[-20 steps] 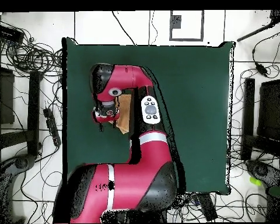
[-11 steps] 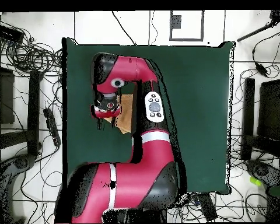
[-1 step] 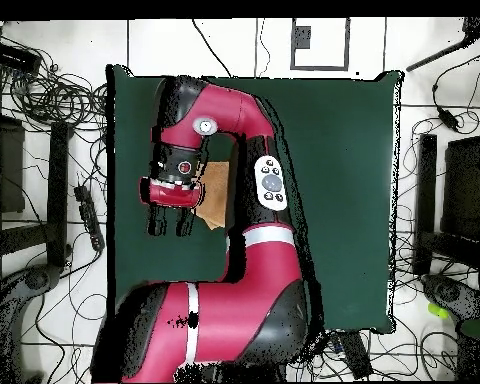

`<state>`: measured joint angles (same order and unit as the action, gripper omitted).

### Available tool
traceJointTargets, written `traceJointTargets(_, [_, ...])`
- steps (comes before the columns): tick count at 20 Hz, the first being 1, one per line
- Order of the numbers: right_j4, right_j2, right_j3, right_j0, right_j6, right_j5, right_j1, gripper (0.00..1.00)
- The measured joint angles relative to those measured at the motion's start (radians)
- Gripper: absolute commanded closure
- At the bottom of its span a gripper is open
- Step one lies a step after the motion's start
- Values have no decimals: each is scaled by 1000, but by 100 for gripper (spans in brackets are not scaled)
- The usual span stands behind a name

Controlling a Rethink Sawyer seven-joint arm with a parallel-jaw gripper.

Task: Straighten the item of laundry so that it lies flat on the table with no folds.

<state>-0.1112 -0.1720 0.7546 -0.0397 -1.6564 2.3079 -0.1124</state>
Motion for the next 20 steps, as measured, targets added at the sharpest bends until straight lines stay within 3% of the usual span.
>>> traceJointTargets(5, [24, 27, 53, 0, -7, -19, -72, 0])
traceJointTargets(10, [64, 52, 92, 0, -7, -129, -141, 0])
traceJointTargets(16, [84, 55, 169, -1, -7, -532, -223, 0])
traceJointTargets(17, [86, 55, 195, -1, -7, -687, -240, 0])
traceJointTargets(20, [88, 55, 216, -2, -7, -893, -252, 0])
